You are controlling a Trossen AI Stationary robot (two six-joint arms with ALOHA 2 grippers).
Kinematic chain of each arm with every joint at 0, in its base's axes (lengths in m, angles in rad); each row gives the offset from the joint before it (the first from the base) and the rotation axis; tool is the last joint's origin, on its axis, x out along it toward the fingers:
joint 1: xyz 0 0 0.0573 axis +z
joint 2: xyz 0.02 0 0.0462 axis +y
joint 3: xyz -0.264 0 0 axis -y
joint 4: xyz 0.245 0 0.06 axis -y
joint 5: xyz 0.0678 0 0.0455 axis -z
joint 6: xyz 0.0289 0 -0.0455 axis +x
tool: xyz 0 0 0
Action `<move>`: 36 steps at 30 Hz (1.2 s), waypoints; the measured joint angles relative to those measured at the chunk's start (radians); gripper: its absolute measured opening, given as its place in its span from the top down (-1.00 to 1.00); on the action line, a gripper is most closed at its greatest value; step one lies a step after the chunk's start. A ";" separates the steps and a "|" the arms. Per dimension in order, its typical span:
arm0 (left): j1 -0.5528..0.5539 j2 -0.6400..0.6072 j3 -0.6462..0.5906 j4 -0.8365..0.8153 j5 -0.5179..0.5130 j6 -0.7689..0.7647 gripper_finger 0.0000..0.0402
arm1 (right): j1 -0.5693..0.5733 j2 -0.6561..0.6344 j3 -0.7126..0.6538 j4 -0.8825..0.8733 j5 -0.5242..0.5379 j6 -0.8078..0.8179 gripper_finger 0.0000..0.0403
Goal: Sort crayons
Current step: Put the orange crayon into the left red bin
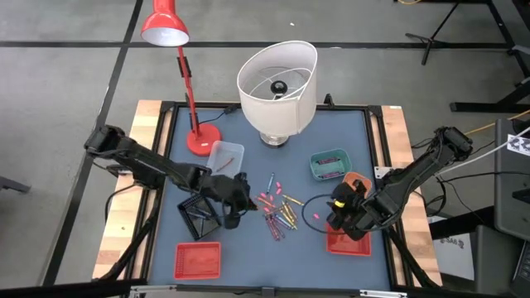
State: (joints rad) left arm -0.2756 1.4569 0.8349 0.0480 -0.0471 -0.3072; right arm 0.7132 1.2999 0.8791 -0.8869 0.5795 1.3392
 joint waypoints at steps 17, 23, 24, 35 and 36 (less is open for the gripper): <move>-0.437 -0.022 0.001 -0.127 0.130 -0.579 0.95 | 0.000 0.000 -0.001 0.397 0.195 -0.396 0.44; -0.568 -0.022 0.001 -0.290 0.103 -0.818 0.95 | -0.006 0.005 -0.001 0.453 0.207 -0.477 0.44; -0.584 -0.022 0.001 -0.313 0.103 -0.862 0.95 | -0.014 0.007 -0.001 0.458 0.209 -0.480 0.44; -0.674 -0.021 0.001 -0.451 0.101 -1.053 0.95 | -0.131 0.131 -0.002 0.558 0.207 -0.561 0.44; -0.675 -0.021 0.001 -0.462 0.101 -1.055 0.95 | -0.143 0.146 -0.002 0.574 0.195 -0.577 0.44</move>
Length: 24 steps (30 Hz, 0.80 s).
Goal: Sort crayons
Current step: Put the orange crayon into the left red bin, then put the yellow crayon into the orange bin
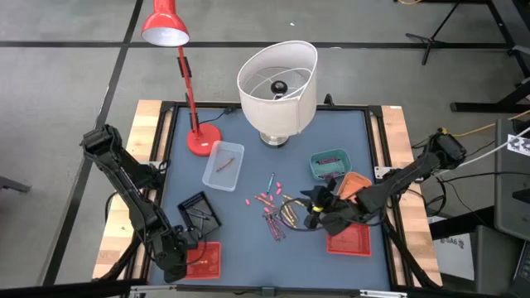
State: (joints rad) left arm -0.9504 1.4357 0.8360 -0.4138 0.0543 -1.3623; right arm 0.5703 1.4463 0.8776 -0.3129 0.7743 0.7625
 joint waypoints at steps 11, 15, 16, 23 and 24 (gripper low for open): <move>0.009 0.000 0.000 -0.041 -0.001 -0.107 0.74 | -0.106 0.136 0.000 0.036 -0.167 -0.089 0.44; 0.009 0.000 0.000 -0.041 -0.001 -0.155 0.62 | -0.136 0.172 0.000 0.033 -0.208 -0.091 0.44; 0.009 0.000 0.000 -0.040 -0.001 -0.155 0.60 | -0.142 0.179 0.000 0.034 -0.226 -0.094 0.44; 0.009 0.000 0.000 -0.022 -0.064 -0.154 0.58 | -0.180 0.235 0.000 0.034 -0.297 -0.158 0.44; 0.009 0.000 0.000 -0.010 -0.082 -0.154 0.57 | -0.186 0.243 0.000 0.034 -0.297 -0.165 0.44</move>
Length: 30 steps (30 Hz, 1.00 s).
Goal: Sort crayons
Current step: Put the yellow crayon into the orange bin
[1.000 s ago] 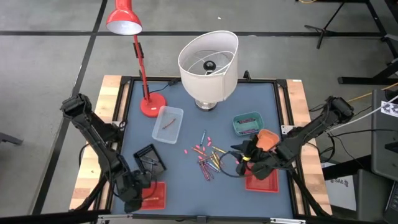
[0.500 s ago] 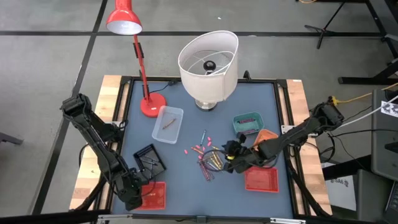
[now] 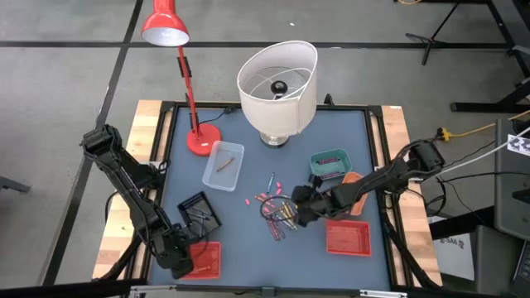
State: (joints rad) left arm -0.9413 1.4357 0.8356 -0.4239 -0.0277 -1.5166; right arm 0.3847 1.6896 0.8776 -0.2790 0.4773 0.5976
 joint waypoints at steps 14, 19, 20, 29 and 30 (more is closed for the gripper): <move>0.000 0.000 0.000 0.062 -0.164 0.005 0.57 | -0.045 0.044 0.000 -0.001 -0.114 -0.008 0.44; 0.000 0.000 0.000 0.062 -0.205 0.007 0.57 | -0.045 0.044 0.000 -0.003 -0.158 -0.028 0.44; 0.000 0.000 0.000 0.062 -0.208 0.007 0.57 | -0.045 0.044 0.000 -0.003 -0.158 -0.028 0.44; 0.000 0.000 0.000 0.063 -0.328 0.009 0.57 | -0.045 0.059 -0.004 -0.003 -0.203 -0.028 0.44; 0.000 0.000 0.000 0.063 -0.350 0.018 0.57 | -0.045 0.059 -0.003 -0.006 -0.206 -0.027 0.44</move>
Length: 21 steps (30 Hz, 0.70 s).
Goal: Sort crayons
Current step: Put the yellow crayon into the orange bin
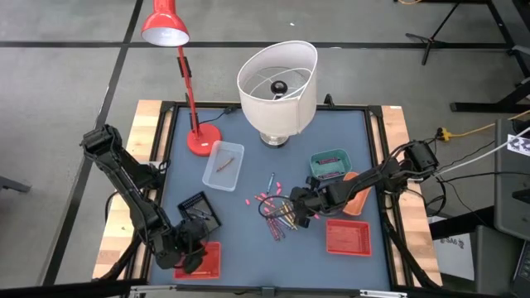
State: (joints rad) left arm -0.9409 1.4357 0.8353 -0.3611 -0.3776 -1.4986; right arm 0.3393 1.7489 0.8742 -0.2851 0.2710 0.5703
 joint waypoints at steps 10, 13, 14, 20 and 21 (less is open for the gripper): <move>0.070 0.000 0.000 0.037 -0.231 0.316 0.57 | 0.000 0.001 0.000 -0.002 -0.007 0.000 0.78; 0.114 0.000 0.000 0.037 -0.253 0.435 0.57 | 0.001 0.002 0.000 -0.004 0.000 0.000 0.90; 0.130 0.000 0.000 0.037 -0.257 0.478 0.57 | 0.001 0.002 0.000 -0.004 0.002 0.000 0.93; 0.241 0.000 0.000 0.037 -0.301 0.728 0.57 | 0.002 0.002 0.000 -0.004 0.016 0.000 0.94; 0.262 0.000 0.000 0.039 -0.302 0.764 0.57 | 0.002 0.002 0.000 -0.003 0.017 0.000 0.92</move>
State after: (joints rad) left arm -0.6793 1.4357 0.8352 -0.3220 -0.6795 -0.7348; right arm 0.3408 1.7504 0.8738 -0.2877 0.2875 0.5706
